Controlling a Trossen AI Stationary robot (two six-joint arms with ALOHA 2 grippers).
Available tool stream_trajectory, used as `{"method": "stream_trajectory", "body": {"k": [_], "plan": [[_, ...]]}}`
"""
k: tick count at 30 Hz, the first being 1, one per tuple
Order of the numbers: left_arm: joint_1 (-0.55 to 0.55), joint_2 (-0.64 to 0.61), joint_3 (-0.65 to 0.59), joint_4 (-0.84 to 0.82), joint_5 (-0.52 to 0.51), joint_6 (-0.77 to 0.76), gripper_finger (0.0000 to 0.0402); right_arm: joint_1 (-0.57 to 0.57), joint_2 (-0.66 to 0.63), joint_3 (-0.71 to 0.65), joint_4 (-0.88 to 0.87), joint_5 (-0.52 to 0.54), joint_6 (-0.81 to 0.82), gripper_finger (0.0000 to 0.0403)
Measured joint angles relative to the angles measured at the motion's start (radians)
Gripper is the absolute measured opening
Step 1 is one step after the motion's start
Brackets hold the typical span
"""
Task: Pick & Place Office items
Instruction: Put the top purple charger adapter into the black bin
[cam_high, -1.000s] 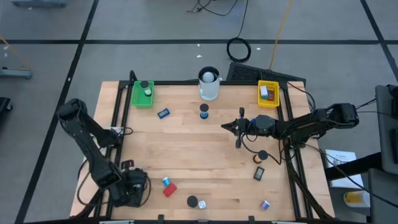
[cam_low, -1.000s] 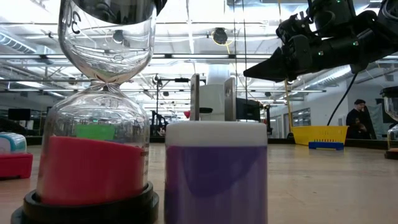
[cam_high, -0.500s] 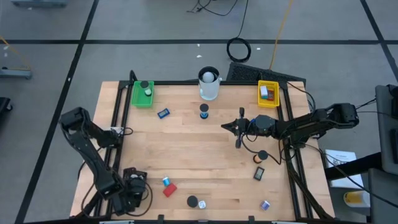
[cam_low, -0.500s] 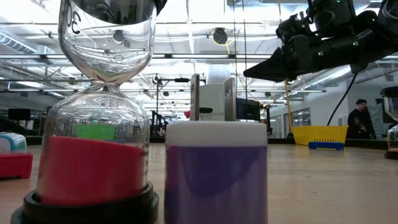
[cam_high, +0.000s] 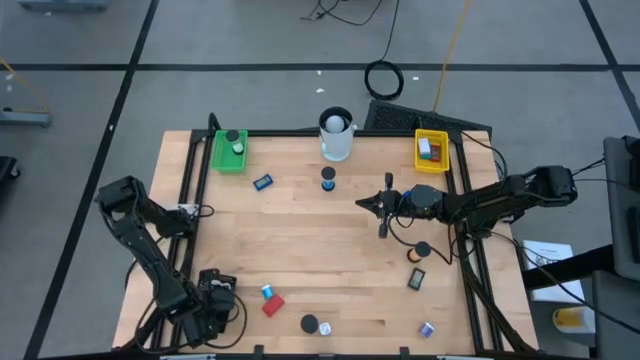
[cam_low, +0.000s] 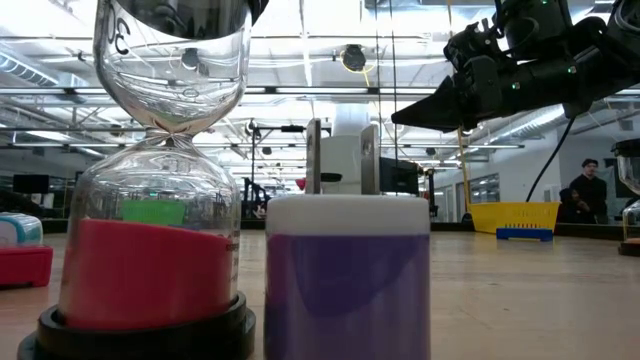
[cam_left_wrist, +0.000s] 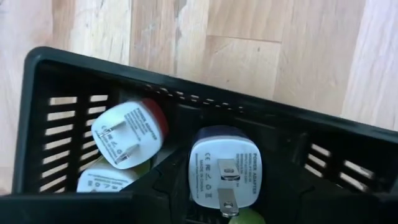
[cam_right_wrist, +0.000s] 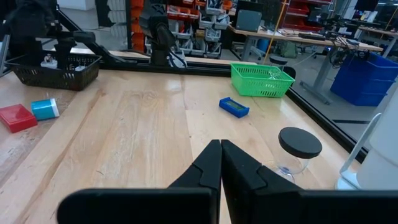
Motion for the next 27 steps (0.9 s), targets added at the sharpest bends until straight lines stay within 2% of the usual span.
{"method": "stream_trajectory", "body": {"k": [11,17,27], "plan": [[0.000,-0.001,-0.004,0.001,-0.051,0.003,0.0168,0.000,0.000,0.000,-0.002,0.000,0.000,0.0000],[0.000,-0.001,-0.061,0.060,-0.033,-0.018,0.0169,0.000,0.000,0.000,-0.002,0.000,0.000,0.0000],[0.004,-0.001,-0.063,0.070,-0.034,-0.020,0.0171,0.000,0.000,0.000,-0.002,0.000,0.000,0.0000]]}}
